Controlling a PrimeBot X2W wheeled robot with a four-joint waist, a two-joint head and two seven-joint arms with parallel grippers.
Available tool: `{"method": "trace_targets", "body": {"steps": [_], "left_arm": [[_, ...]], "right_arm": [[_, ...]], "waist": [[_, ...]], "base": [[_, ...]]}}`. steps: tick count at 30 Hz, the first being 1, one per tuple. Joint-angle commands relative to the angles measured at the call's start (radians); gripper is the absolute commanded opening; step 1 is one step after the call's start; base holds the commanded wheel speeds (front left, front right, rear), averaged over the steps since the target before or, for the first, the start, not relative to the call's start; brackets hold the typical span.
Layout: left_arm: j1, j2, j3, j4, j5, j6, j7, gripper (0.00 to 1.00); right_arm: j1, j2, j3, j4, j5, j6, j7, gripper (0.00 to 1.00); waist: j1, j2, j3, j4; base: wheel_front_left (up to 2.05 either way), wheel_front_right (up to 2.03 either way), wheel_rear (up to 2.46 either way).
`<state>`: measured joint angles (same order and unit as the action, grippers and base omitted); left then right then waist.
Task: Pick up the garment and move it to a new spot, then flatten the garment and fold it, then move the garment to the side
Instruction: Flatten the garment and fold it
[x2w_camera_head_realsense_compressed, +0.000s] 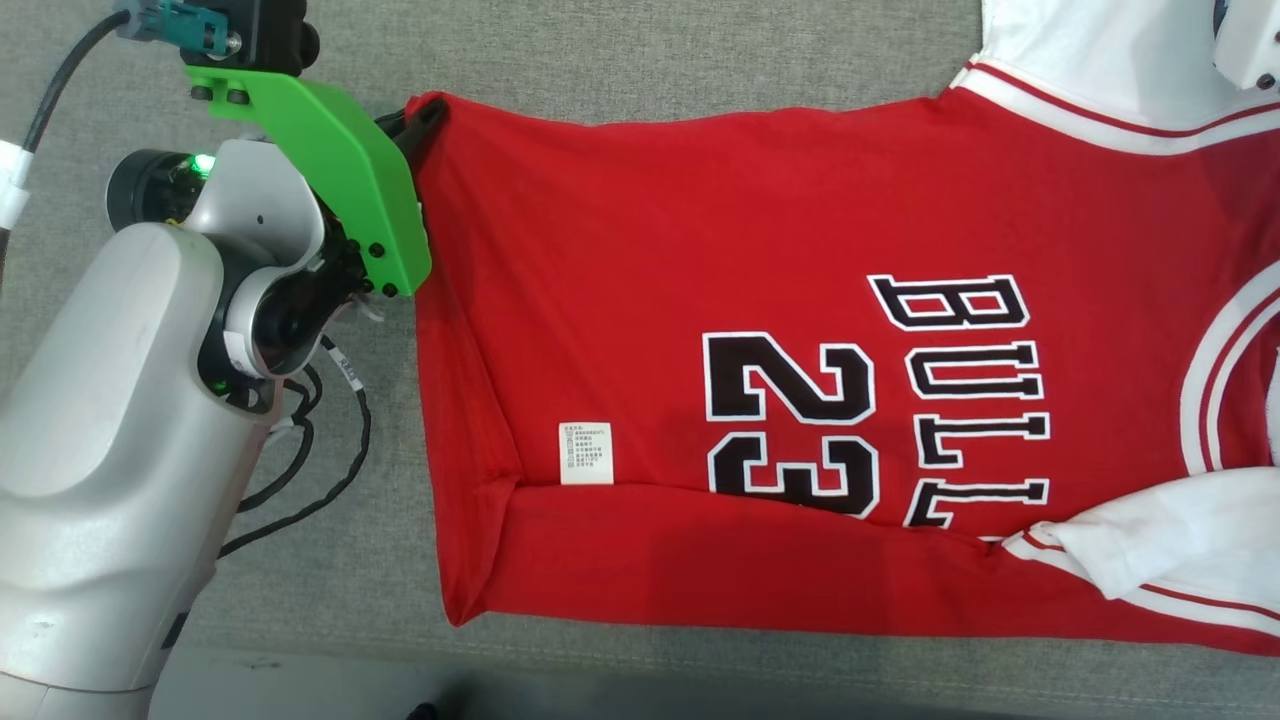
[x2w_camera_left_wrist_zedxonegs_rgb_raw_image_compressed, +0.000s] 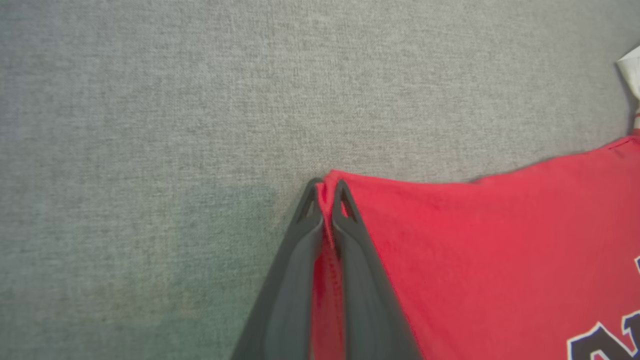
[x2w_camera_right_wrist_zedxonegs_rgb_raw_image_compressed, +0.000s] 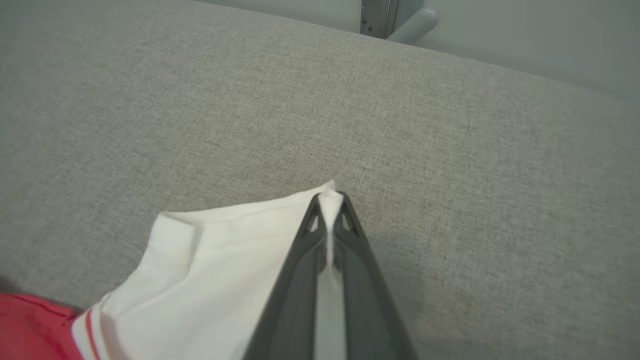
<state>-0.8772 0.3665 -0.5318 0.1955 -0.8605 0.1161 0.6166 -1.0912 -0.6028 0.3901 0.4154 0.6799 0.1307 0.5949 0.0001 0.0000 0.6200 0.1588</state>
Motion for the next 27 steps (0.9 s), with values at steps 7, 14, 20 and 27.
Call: {"method": "trace_targets", "body": {"steps": [7, 14, 20, 27], "left_arm": [[0.036, 0.043, 0.018, -0.051, 0.001, 0.019, -0.004, 0.00], [0.087, 0.080, 0.040, -0.119, -0.013, 0.045, 0.000, 0.00], [0.125, 0.096, 0.051, -0.153, -0.022, 0.056, -0.009, 0.00], [0.207, 0.115, 0.054, -0.205, -0.032, 0.068, -0.028, 0.00]], "right_arm": [[0.014, -0.040, 0.007, -0.056, 0.068, 0.000, -0.074, 0.00], [0.083, -0.089, -0.014, -0.130, 0.135, 0.000, -0.139, 0.00], [0.140, -0.110, -0.020, -0.162, 0.149, 0.000, -0.162, 0.00], [0.239, -0.099, -0.023, -0.224, 0.166, 0.000, -0.201, 0.00]], "waist": [[-0.0001, 0.0000, -0.022, -0.028], [-0.0001, 0.0000, -0.055, -0.053], [-0.0001, 0.0000, -0.078, -0.071], [-0.0001, 0.0000, -0.125, -0.091]], "base": [[0.00, 0.00, 0.00], [0.00, 0.00, 0.00], [0.00, 0.00, 0.00], [0.00, 0.00, 0.00]]}}
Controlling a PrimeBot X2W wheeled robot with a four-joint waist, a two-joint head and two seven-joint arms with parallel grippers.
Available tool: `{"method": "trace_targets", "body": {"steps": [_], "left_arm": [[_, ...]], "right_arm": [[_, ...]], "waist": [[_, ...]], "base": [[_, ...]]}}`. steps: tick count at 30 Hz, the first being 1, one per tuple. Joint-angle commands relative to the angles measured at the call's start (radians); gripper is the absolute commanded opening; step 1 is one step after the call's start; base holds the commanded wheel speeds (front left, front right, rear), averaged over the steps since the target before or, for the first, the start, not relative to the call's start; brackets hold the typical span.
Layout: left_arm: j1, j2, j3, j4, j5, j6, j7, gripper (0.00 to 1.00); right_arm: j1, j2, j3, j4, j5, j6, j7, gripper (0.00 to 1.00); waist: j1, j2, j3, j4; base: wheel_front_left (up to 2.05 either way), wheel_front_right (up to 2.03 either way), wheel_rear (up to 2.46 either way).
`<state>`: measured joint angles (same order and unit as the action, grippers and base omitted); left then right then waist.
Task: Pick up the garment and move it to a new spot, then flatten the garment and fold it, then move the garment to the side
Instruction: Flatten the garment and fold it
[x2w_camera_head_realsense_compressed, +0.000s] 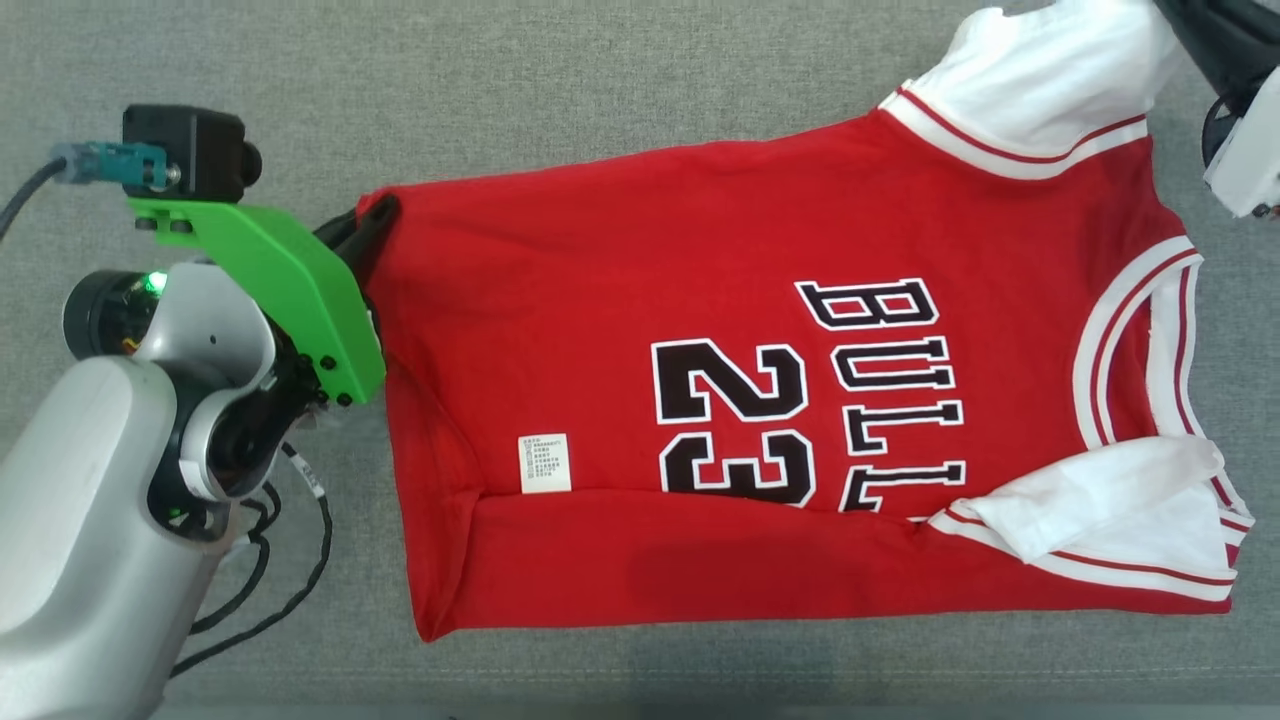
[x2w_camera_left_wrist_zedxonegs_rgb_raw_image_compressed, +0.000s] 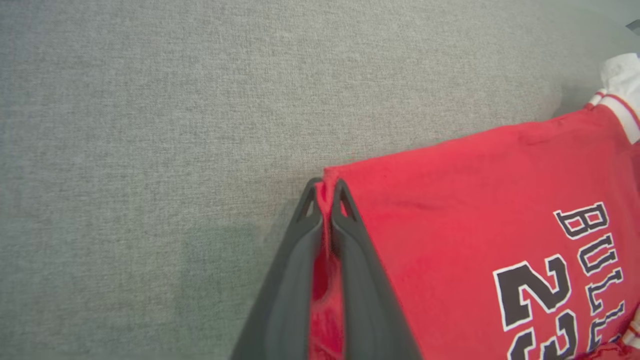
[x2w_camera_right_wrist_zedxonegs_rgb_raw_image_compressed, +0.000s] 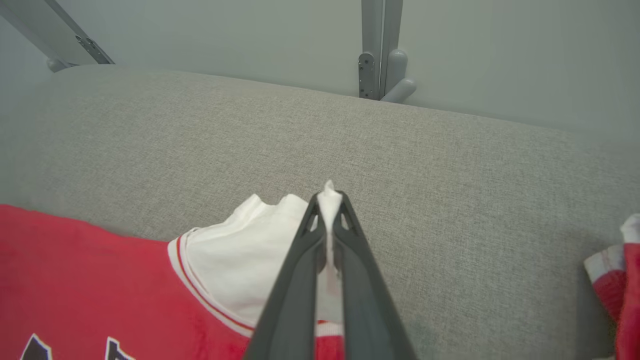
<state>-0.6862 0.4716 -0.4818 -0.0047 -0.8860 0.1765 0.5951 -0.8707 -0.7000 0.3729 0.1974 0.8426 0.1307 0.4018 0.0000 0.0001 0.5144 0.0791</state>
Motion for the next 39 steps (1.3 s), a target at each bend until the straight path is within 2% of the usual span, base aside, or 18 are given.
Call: {"method": "trace_targets", "body": {"steps": [1, 7, 12, 22, 34, 39], "left_arm": [[0.029, 0.013, 0.005, -0.013, -0.009, 0.008, -0.008, 0.00], [0.115, 0.034, 0.006, -0.068, -0.018, 0.025, -0.022, 0.00], [0.203, 0.054, 0.000, -0.122, -0.009, 0.041, -0.041, 0.00], [0.327, 0.045, 0.002, -0.132, -0.002, 0.055, -0.128, 0.00], [0.387, 0.078, -0.018, -0.116, 0.025, 0.001, -0.185, 0.00], [0.387, 0.096, -0.038, -0.097, 0.045, 0.018, -0.152, 0.00]], "right_arm": [[0.035, -0.004, -0.010, -0.018, 0.007, 0.000, -0.013, 0.00], [0.167, -0.012, -0.044, -0.098, 0.019, 0.000, -0.041, 0.00], [0.322, 0.007, -0.126, -0.179, 0.025, 0.000, -0.072, 0.00], [0.587, 0.127, -0.222, -0.250, 0.001, 0.000, -0.114, 0.00], [0.666, 0.212, -0.216, -0.230, -0.040, 0.000, -0.121, 0.00], [0.668, 0.210, -0.205, -0.215, -0.056, 0.000, -0.109, 0.00]], "waist": [[0.0000, -0.0001, -0.026, -0.013], [0.0000, -0.0001, -0.071, -0.029], [0.0000, -0.0001, -0.099, -0.046], [0.0000, -0.0001, -0.115, -0.070], [0.0000, -0.0001, -0.137, -0.075], [0.0000, -0.0001, -0.146, -0.073]], "base": [[0.00, 0.00, 0.00], [0.00, 0.00, 0.00], [0.00, 0.00, 0.00], [0.00, 0.00, 0.00], [0.00, 0.00, 0.00], [0.00, 0.00, 0.00]]}}
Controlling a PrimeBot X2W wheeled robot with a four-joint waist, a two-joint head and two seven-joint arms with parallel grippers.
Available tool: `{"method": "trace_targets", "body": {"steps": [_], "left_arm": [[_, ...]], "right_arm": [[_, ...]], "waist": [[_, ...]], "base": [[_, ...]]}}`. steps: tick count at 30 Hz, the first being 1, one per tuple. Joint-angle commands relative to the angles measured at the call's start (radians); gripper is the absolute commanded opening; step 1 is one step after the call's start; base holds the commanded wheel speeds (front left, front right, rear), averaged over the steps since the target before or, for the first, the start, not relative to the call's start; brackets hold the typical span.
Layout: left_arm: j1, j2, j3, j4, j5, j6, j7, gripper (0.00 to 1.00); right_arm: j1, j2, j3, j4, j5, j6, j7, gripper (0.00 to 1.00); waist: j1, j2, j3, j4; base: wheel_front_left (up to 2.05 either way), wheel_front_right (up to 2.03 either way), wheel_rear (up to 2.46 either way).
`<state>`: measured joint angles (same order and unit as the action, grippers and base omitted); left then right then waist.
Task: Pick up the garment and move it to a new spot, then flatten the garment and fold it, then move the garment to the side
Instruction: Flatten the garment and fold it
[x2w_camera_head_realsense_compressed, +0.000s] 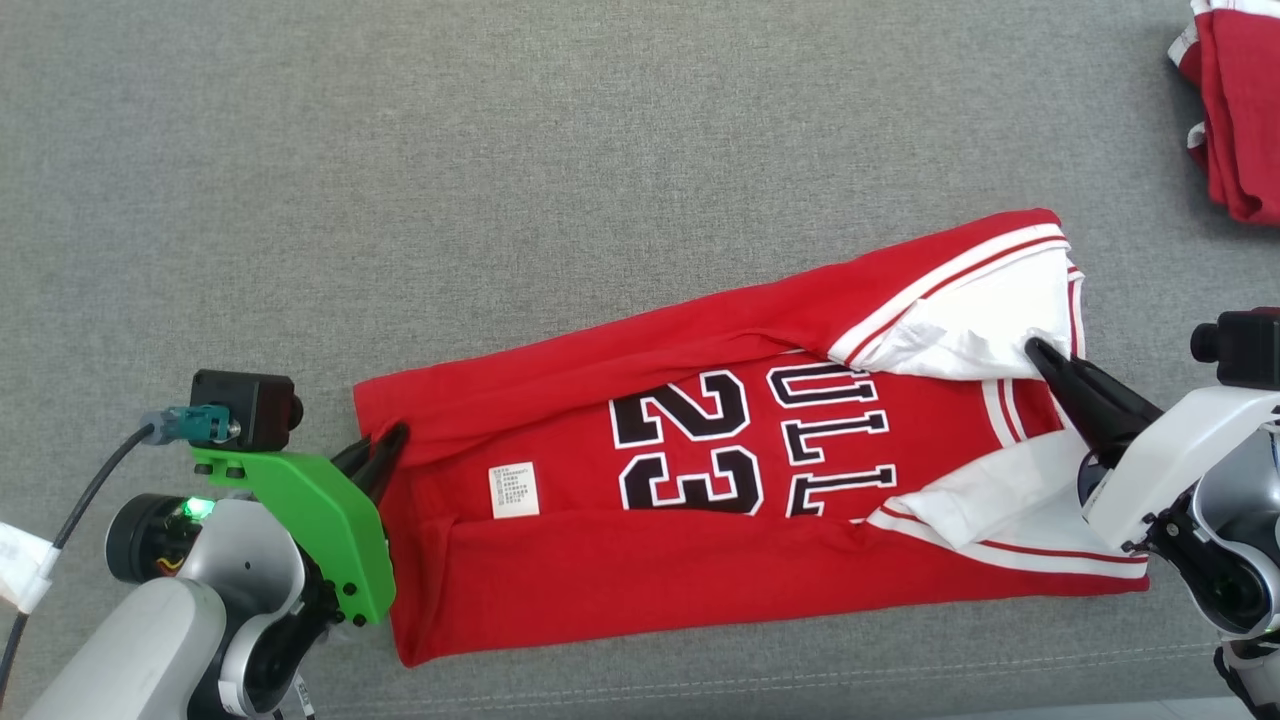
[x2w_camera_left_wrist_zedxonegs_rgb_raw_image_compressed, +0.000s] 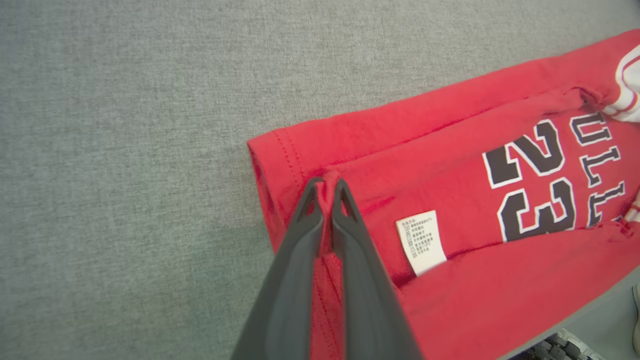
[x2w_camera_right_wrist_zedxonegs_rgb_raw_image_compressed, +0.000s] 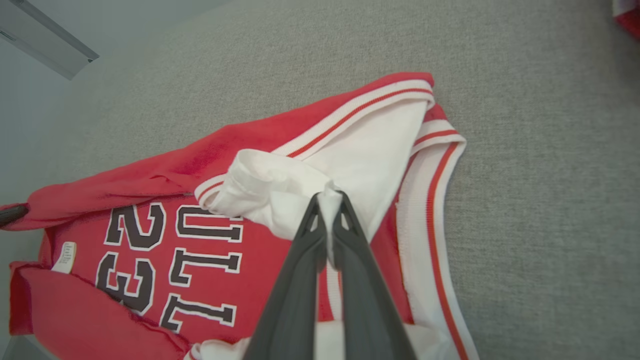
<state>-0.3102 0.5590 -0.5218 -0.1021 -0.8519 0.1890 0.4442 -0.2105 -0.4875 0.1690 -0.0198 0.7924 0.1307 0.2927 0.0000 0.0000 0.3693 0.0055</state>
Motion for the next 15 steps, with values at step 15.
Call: {"method": "trace_targets", "body": {"steps": [15], "left_arm": [[0.008, 0.028, -0.029, -0.008, 0.019, 0.031, 0.067, 0.00]], "right_arm": [[0.020, -0.007, 0.039, 0.032, -0.048, 0.000, 0.045, 0.00]], "waist": [[0.0000, 0.0000, -0.025, -0.004]], "base": [[0.00, 0.00, 0.00]]}}
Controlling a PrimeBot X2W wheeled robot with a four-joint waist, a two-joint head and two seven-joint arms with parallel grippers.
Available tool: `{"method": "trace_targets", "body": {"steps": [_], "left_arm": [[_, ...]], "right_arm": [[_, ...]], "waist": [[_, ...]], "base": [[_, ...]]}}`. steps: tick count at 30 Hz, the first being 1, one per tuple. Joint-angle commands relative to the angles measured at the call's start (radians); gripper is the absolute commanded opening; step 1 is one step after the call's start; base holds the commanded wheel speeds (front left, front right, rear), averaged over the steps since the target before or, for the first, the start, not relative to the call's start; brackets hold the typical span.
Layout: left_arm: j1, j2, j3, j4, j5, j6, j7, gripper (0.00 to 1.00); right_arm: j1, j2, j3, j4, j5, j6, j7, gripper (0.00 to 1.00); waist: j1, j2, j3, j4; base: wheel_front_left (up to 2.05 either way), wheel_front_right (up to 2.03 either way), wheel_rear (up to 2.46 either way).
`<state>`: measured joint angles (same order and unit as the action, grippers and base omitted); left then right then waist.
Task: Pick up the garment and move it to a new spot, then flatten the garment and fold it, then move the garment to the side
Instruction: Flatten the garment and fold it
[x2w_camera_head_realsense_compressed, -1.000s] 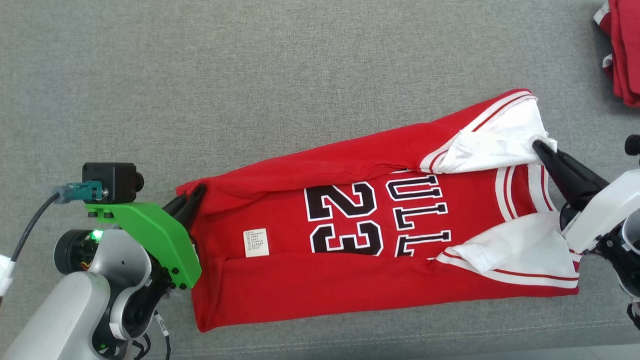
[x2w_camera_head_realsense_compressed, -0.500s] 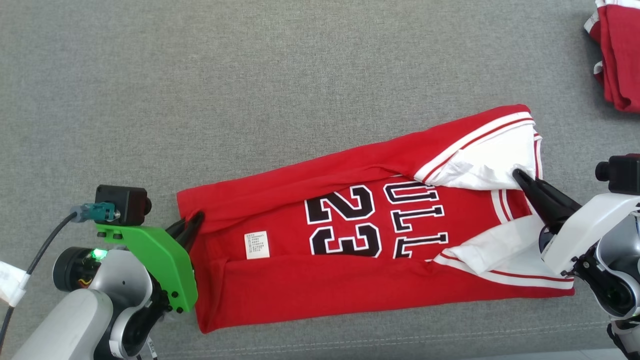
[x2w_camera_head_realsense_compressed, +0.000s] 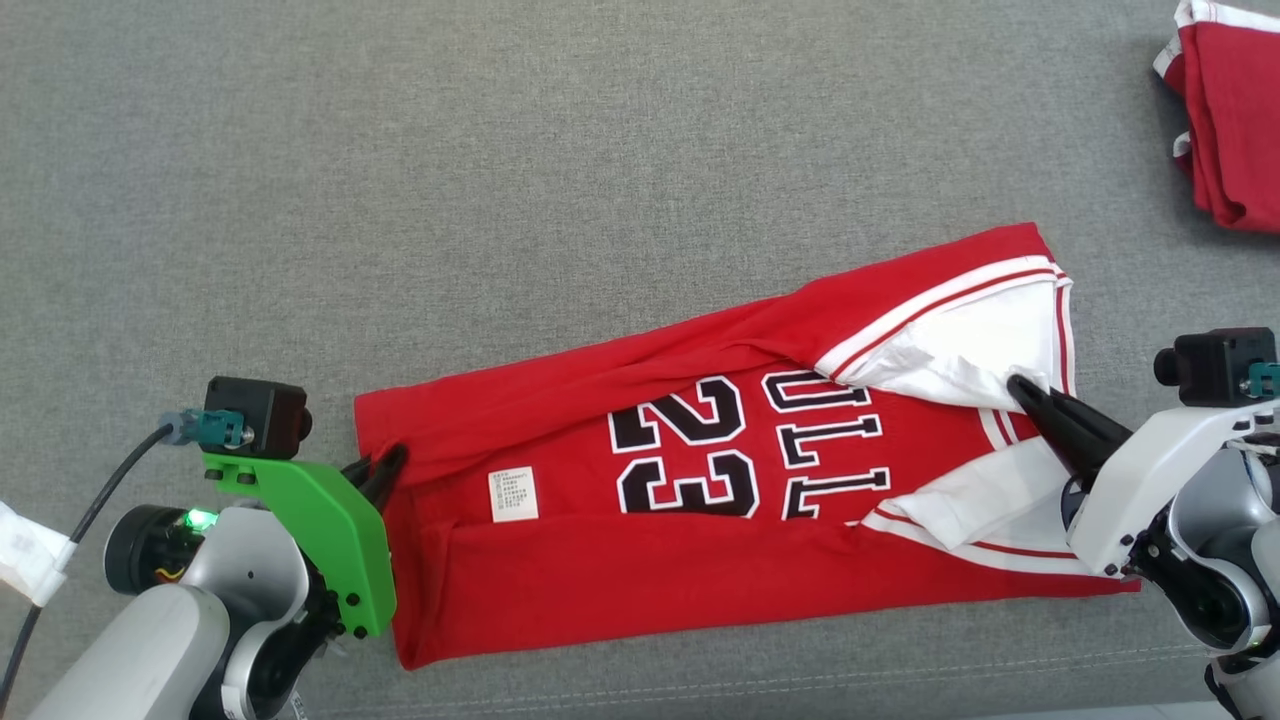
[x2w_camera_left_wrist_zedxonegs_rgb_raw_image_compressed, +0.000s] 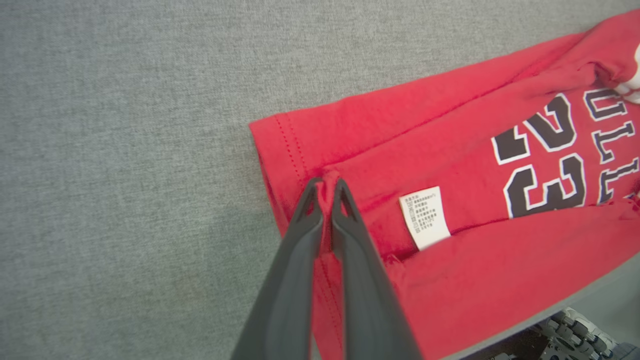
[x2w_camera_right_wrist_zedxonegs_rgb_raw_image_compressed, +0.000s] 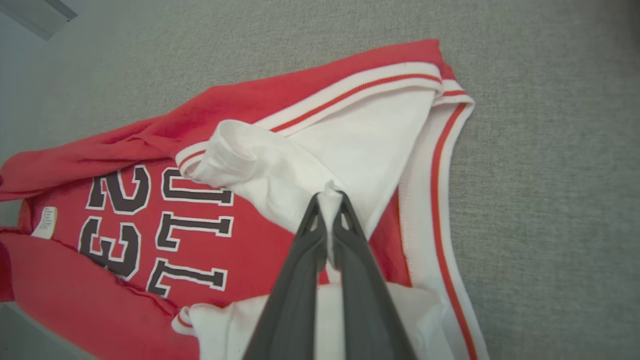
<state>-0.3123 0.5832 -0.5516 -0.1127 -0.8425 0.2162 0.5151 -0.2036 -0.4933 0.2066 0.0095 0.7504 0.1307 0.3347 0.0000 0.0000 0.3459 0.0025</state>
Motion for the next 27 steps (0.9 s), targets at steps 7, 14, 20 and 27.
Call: {"method": "trace_targets", "body": {"steps": [7, 14, 20, 27], "left_arm": [[0.053, 0.013, -0.018, 0.012, 0.020, -0.008, -0.031, 0.95], [0.128, 0.006, -0.015, 0.006, 0.031, -0.010, -0.118, 1.00], [0.213, -0.001, 0.016, -0.016, 0.117, 0.067, -0.290, 1.00], [0.304, -0.059, 0.061, -0.030, 0.209, 0.172, -0.527, 1.00]], "right_arm": [[0.015, -0.015, -0.005, 0.038, -0.029, 0.000, -0.002, 0.45], [0.047, -0.023, -0.022, 0.051, -0.045, 0.000, 0.005, 1.00], [0.095, -0.019, -0.062, 0.038, -0.055, 0.000, -0.003, 1.00], [0.138, 0.000, -0.133, 0.023, -0.088, 0.000, -0.023, 1.00]], "waist": [[0.0000, 0.0000, -0.022, -0.004], [0.0000, 0.0000, -0.055, -0.007], [0.0000, 0.0000, -0.099, -0.014], [0.0000, 0.0000, -0.146, -0.009]], "base": [[0.00, 0.00, 0.00], [0.00, 0.00, 0.00], [0.00, 0.00, 0.00], [0.00, 0.00, 0.00]]}}
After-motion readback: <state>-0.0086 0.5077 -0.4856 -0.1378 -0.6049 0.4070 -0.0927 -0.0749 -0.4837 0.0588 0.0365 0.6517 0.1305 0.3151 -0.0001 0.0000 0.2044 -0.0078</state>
